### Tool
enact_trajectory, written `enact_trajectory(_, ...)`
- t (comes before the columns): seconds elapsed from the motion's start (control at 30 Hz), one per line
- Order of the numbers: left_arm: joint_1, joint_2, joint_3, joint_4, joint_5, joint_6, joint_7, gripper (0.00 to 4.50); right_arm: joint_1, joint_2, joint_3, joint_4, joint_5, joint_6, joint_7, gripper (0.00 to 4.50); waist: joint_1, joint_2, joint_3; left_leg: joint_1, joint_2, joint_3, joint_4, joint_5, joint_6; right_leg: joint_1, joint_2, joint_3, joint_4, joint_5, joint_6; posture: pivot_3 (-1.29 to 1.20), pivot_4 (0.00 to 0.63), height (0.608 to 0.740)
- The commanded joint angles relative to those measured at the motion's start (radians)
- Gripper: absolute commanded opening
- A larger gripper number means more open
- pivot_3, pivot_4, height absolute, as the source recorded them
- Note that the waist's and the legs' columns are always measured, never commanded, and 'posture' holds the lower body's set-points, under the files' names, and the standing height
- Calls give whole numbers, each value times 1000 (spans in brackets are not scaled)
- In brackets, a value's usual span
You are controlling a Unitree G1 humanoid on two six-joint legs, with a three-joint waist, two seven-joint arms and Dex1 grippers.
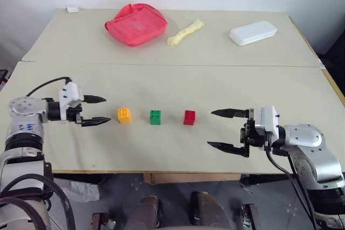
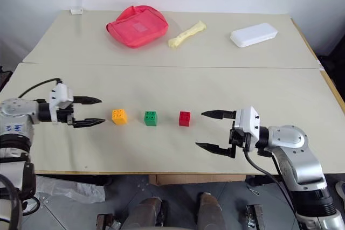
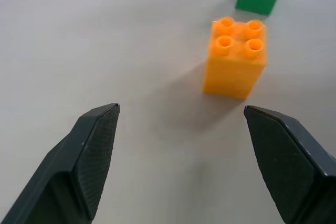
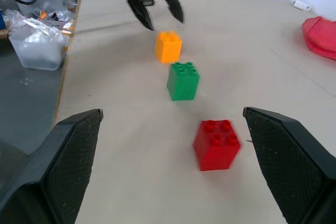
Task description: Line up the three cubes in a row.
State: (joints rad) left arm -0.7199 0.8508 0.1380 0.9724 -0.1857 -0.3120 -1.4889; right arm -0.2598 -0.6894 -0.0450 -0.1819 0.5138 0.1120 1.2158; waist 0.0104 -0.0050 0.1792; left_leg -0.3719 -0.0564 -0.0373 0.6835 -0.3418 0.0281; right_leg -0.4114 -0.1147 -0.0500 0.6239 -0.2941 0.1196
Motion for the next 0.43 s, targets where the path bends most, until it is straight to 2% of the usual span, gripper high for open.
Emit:
enact_trajectory(0.03,118,39,60,-211,-95,61,-30,4039,-79,-18,-14,48,29,10,50,4500,-11,0,0,0,0,0,0,0,0,0,-1,0,0,0,0,0,150,740)
enact_trajectory(0.17,233,68,112,-347,-140,126,18,4039,-165,-22,6,130,9,-6,113,4500,-12,0,0,0,2,-3,0,0,-1,1,-2,2,-2,0,-1,0,150,740)
enact_trajectory(0.43,342,72,210,-503,-196,198,136,4039,-210,-47,6,204,-24,-35,191,4500,-12,0,0,-1,2,-5,0,0,-1,1,-2,3,-2,-1,-1,0,150,740)
